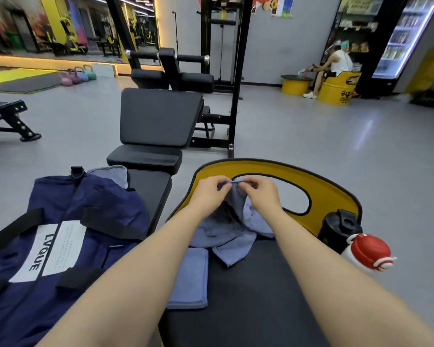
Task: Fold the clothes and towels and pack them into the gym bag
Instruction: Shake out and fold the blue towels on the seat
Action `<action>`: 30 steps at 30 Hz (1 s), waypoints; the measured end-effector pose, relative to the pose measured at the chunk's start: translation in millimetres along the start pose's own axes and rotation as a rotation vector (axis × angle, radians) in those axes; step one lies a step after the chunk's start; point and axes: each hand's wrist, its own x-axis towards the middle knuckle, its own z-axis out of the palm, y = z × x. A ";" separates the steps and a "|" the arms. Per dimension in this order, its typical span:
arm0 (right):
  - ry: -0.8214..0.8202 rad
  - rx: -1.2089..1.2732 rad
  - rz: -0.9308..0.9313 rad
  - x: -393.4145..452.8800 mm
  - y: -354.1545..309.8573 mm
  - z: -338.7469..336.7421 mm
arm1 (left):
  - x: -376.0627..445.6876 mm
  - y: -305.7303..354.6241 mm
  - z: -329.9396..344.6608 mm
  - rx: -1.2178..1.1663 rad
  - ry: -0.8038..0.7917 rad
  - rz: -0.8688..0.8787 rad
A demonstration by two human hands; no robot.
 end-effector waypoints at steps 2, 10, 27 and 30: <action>0.038 0.048 -0.032 5.3 -25.3 -20.7 | 3.1 30.9 -17.7 -0.042 0.037 0.033; 0.182 0.186 -0.180 1.7 -134.5 -102.3 | 1.8 155.3 -89.5 -0.097 0.135 0.135; 0.242 0.286 -0.463 -75.6 -306.0 -238.7 | -64.1 345.9 -199.1 -0.013 0.227 0.440; 0.263 0.309 -0.511 -93.5 -319.7 -247.1 | -81.1 364.3 -205.9 -0.010 0.252 0.476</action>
